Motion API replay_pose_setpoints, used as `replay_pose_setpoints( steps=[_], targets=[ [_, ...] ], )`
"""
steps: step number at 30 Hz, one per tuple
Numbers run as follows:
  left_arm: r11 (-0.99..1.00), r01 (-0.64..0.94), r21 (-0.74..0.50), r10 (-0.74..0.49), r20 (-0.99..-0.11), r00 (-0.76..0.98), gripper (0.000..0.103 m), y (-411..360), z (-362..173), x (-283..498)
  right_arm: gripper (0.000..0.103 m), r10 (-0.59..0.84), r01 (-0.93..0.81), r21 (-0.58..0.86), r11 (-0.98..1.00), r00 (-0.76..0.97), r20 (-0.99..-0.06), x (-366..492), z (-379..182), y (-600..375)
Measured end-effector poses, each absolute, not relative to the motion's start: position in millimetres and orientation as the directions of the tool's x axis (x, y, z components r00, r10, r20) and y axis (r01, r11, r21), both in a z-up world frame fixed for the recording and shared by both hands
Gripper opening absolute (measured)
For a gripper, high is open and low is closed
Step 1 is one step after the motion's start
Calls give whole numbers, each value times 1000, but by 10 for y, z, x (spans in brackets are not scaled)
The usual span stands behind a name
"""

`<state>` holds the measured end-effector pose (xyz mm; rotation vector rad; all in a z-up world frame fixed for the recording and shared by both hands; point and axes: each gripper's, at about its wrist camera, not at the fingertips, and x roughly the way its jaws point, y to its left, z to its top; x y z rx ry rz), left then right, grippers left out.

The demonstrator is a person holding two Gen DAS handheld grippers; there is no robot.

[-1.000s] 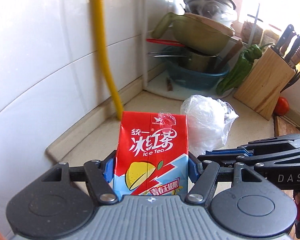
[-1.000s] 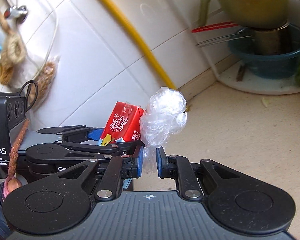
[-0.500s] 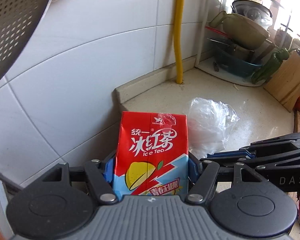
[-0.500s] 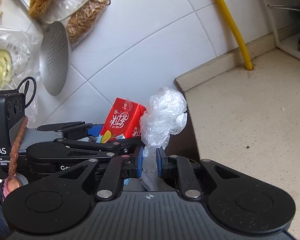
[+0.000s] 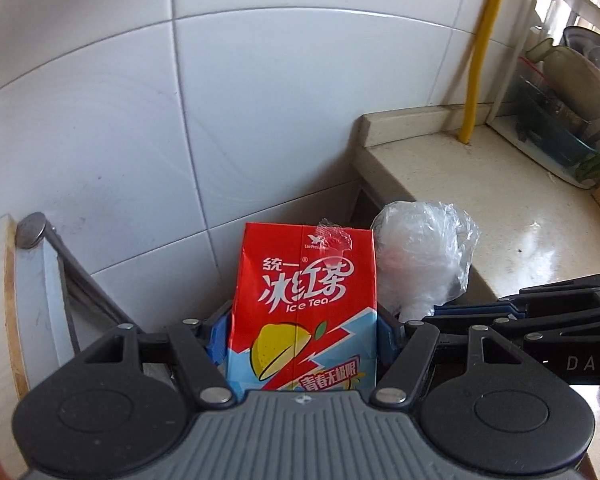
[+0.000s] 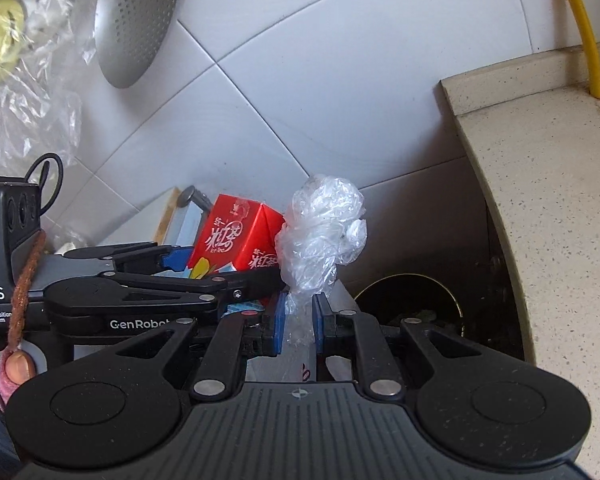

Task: Collect trash
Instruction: 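Carry the held carton and plastic bag off the counter down to the bin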

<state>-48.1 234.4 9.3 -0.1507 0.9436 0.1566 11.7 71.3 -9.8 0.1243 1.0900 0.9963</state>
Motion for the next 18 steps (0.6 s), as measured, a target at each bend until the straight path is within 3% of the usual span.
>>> replay_pose_setpoints(
  steps=[18],
  targets=[
    [953,-302,-21,131,-871,473,63,2595,-409,-203,25,636,-610,474,635,64,-769,416,-585,1084]
  ],
)
